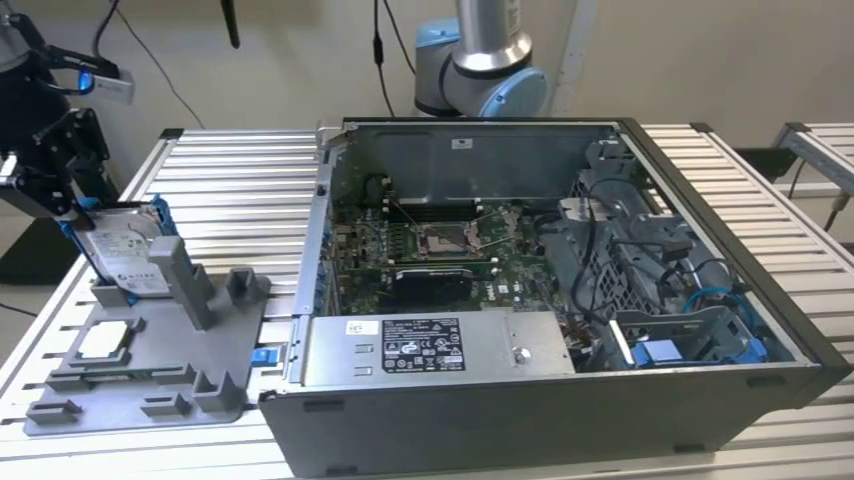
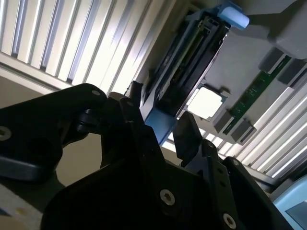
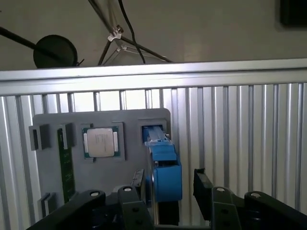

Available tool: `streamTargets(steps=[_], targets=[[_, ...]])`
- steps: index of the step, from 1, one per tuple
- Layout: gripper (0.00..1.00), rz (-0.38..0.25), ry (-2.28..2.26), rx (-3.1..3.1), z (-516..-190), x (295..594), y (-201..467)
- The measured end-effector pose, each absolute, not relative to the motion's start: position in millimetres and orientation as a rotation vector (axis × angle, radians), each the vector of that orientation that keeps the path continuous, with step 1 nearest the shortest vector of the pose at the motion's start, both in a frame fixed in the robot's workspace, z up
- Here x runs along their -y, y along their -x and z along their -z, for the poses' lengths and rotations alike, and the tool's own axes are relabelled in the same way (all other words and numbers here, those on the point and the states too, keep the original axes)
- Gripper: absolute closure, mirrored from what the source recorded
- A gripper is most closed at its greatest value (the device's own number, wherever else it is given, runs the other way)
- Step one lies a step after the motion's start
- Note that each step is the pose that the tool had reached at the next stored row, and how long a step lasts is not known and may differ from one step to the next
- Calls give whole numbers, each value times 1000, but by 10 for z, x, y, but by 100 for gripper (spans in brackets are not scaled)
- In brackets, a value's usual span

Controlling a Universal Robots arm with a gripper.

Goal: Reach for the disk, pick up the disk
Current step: 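Pick up the disk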

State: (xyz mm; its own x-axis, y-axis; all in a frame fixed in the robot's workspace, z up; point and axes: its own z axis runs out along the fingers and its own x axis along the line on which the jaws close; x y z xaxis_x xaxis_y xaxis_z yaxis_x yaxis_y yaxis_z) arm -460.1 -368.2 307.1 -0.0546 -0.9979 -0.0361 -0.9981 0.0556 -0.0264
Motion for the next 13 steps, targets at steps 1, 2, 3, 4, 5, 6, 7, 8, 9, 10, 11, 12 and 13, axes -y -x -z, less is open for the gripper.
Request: streamTargets(steps=[1,2,3,4,5,6,7,8,9,10,11,12,13], targets=[[0,-9,2136,-2243,-3057,3682,4600],[0,-9,2142,-2237,-3043,3682,4601],[0,-10,2148,-2232,-3030,3682,4601],[0,-10,2151,-2228,-3015,3682,4600],[0,-10,2151,-2228,-2997,3682,4600],[0,-11,2151,-2227,-2983,3682,4599],[0,-11,2151,-2227,-2968,3682,4598],[0,-12,2151,-2226,-2954,3682,4597],[0,-13,2150,-2226,-2940,3682,4597],[0,-14,2150,-2226,-2925,3682,4596],[0,-15,2150,-2225,-2911,3682,4596],[0,-15,2150,-2225,-2895,3682,4595],[0,-16,2150,-2225,-2879,3682,4594]])
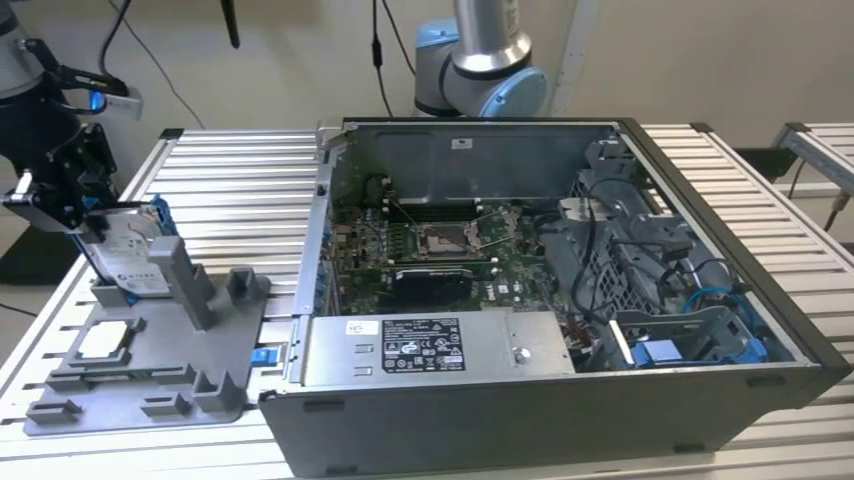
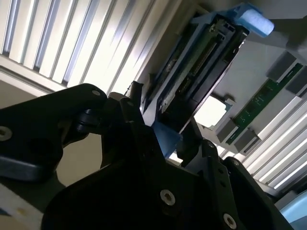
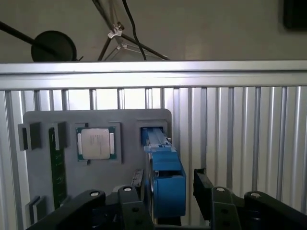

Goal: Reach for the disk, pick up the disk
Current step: 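Pick up the disk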

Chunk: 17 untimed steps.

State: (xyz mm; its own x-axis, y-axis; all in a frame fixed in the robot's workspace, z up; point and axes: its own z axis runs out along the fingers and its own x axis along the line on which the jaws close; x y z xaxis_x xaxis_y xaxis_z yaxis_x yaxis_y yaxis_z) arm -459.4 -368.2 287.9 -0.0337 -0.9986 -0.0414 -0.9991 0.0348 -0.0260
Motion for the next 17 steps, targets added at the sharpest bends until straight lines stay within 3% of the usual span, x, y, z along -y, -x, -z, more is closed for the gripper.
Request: streamTargets(steps=[17], targets=[[0,-23,2148,-2223,-2653,3682,4584]])
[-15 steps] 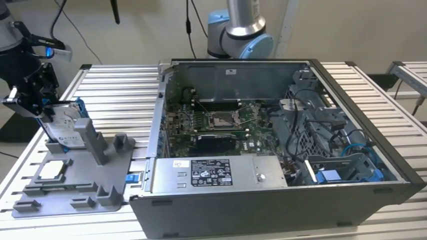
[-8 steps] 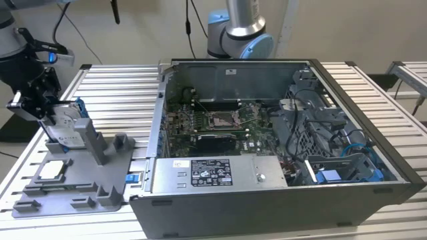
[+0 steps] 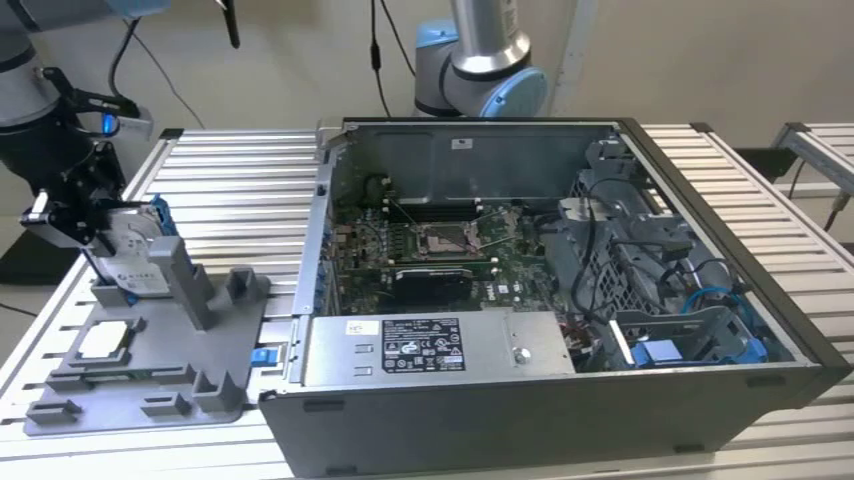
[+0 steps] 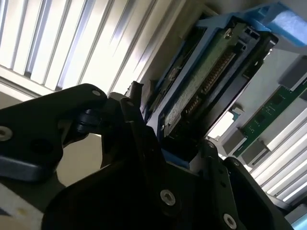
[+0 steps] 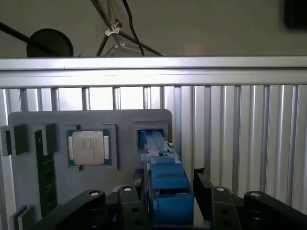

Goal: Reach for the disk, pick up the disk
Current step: 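Pick up the disk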

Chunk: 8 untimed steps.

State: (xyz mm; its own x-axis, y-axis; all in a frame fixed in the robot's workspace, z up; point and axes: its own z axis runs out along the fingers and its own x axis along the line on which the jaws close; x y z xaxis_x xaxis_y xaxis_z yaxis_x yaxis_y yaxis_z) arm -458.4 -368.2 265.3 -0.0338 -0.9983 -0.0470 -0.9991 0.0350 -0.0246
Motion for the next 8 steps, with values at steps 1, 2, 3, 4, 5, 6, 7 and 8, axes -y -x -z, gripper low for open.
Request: streamTargets(steps=[1,2,3,4,5,6,7,8], targets=[[0,-23,2148,-2223,-2654,3682,4584],[0,-23,2148,-2223,-2654,3682,4584],[100,-23,2148,-2223,-2654,3682,4584],[100,-23,2148,-2223,-2653,3682,4583],[100,-23,2147,-2223,-2652,3682,4583],[100,-23,2147,-2223,-2652,3682,4584],[100,-23,2148,-2223,-2652,3682,4584],[100,-23,2147,-2223,-2652,3682,4584]])
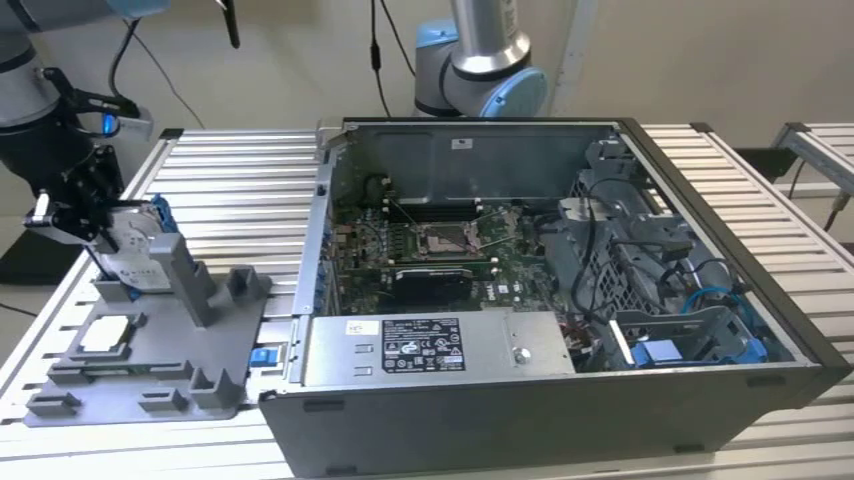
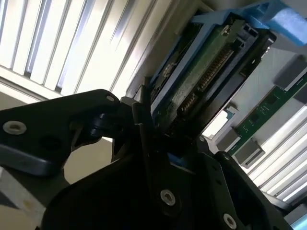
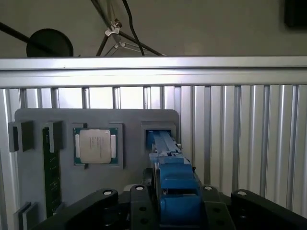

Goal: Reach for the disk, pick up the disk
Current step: 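Pick up the disk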

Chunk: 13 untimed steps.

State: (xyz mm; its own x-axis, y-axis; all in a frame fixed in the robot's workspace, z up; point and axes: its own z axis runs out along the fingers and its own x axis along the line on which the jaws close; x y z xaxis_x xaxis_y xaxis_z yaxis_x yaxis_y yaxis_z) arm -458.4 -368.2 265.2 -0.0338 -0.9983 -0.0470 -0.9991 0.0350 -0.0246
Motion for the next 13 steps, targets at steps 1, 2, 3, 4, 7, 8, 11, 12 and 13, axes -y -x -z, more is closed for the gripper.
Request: streamTargets(steps=[1,2,3,4,7,8,11,12,13], targets=[[100,-23,2148,-2223,-2652,3682,4584],[100,-23,2147,-2223,-2652,3682,4584],[100,-23,2148,-2222,-2651,3682,4584],[100,-23,2149,-2221,-2652,3682,4584],[100,-23,2153,-2217,-2652,3682,4584],[100,-24,2167,-2204,-2652,3682,4584],[100,-26,2223,-2147,-2651,3682,4584],[100,-26,2226,-2145,-2651,3682,4584],[100,-26,2226,-2145,-2651,3682,4584]])
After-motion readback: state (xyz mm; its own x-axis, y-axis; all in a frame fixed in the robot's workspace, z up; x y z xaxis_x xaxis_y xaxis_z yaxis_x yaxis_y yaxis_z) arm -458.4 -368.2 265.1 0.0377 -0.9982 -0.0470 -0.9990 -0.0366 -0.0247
